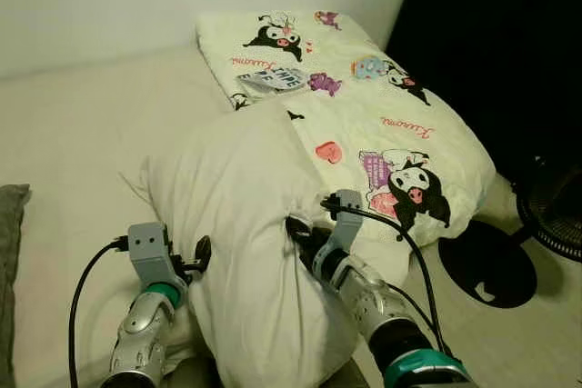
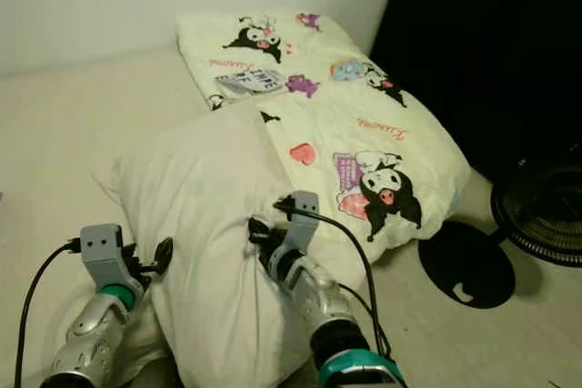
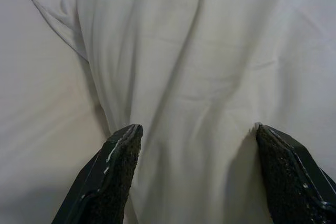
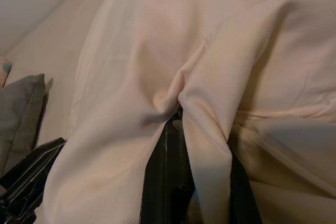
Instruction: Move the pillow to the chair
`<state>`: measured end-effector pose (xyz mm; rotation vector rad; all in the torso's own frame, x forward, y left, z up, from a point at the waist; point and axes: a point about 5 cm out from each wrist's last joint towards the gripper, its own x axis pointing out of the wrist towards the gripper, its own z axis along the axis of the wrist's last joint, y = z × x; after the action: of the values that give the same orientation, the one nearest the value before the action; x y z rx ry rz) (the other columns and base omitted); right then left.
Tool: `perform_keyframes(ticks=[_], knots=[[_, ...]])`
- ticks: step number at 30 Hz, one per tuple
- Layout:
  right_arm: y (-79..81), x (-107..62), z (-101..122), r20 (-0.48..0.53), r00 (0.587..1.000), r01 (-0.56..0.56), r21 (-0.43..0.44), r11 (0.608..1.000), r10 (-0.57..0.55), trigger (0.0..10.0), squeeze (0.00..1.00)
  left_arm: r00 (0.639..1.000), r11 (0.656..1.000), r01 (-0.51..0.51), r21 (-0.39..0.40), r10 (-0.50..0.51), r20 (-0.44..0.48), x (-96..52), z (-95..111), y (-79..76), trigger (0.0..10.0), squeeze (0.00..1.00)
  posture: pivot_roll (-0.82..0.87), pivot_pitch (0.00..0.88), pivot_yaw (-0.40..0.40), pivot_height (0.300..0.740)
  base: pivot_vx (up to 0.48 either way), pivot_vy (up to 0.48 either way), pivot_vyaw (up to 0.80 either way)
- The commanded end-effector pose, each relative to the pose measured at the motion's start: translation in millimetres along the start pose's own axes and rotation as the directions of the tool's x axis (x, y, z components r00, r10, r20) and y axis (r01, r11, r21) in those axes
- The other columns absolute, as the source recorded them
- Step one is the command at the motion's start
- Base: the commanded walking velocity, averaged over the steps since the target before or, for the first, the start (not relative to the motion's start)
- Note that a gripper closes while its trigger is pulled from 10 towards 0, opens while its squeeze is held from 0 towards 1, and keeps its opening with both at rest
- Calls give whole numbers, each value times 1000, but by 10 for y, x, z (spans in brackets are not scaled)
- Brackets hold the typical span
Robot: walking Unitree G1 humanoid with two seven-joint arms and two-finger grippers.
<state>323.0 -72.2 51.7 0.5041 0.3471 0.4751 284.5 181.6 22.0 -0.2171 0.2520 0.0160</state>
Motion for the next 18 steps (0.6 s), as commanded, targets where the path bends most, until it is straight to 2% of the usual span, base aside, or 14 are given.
perform_keyframes(ticks=[1, 18], knots=[[90, 38, -61, -22, 999, -33, 6, 999, 33, 10000, 0, 1000, 1000, -12, 10, 12, -18, -47, -69, 20, 10000, 0, 104, 48, 14, 631, 0, 0, 0], [98, 46, -52, -30, 999, -36, -2, 999, 36, 10000, 0, 999, 1000, -17, 22, 18, -43, -69, -122, 30, 10000, 0, 91, 75, 4, 631, 0, 0, 0]])
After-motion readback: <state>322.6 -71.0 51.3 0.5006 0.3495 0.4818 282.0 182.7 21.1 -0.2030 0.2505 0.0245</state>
